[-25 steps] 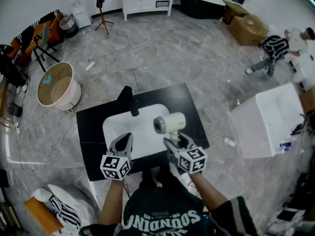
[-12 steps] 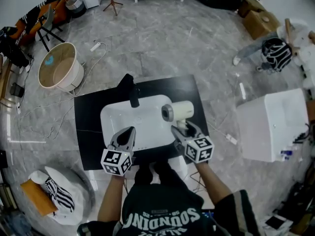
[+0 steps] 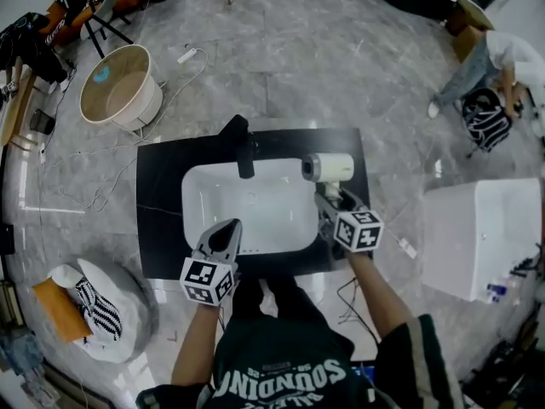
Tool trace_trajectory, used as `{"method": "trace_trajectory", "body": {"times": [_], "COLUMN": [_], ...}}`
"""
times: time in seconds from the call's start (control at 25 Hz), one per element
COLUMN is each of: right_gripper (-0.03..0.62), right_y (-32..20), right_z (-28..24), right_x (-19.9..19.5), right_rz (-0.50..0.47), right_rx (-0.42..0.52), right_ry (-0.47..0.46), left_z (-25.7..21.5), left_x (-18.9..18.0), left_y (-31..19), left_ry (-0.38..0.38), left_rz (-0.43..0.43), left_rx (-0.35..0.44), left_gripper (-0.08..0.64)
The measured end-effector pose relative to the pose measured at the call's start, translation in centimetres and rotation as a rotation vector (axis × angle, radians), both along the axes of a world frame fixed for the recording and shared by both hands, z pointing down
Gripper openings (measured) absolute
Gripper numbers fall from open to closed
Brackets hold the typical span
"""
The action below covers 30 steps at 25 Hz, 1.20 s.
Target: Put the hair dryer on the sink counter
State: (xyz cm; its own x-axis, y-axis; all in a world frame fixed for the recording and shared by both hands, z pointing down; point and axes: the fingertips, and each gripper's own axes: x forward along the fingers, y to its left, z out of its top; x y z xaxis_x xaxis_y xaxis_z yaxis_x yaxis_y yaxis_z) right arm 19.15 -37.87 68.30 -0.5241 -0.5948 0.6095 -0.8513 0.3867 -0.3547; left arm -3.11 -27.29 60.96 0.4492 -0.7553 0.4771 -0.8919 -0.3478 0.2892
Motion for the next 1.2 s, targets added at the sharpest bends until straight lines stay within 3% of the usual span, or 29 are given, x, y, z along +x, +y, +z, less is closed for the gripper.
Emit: {"method": "trace_trajectory", "body": {"times": [0.6, 0.88, 1.2], "right_gripper": [0.245, 0.245, 0.247], "right_y": [-8.9, -10.3, -11.1], "right_z": [8.6, 11.0, 11.8], "right_x": [1.6, 2.2, 2.1], "right_rz": [0.016, 0.076, 0.082], "right_rx": [-0.132, -0.197, -0.238], "right_ry": [0.198, 0.236, 0.301], "left_z": [3.0, 3.7, 4.3], "left_x": [-2.9, -4.2, -4.1], "left_y": [4.0, 5.2, 5.4], "left_ry": [-0.026, -0.035, -0.016], "left_rz": [-0.138, -0.169, -0.171], "left_rx": [-0.087, -0.112, -0.126], "left_gripper": [0.000, 0.001, 0.000]}}
